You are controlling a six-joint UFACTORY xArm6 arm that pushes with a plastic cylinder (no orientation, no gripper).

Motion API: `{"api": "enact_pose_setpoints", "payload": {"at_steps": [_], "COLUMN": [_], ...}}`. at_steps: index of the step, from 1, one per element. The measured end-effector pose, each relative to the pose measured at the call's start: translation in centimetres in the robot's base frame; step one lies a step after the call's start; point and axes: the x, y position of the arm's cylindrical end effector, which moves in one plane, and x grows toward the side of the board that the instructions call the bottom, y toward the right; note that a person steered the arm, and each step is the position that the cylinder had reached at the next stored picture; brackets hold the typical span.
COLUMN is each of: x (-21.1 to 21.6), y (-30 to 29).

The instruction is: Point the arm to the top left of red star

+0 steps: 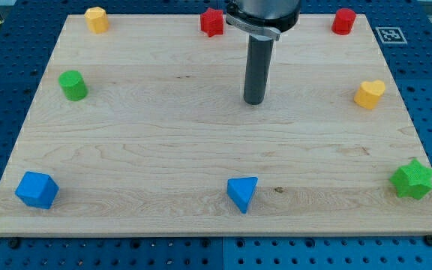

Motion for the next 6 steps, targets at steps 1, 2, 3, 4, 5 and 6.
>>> {"api": "enact_pose_setpoints", "payload": {"at_steps": [1, 2, 3, 4, 5, 6], "x": [-1.5, -4.7, -7.5, -7.8, -7.8, -9.0], "y": [-3.6, -10.0, -17.4, -19.7, -19.7, -19.7]}}
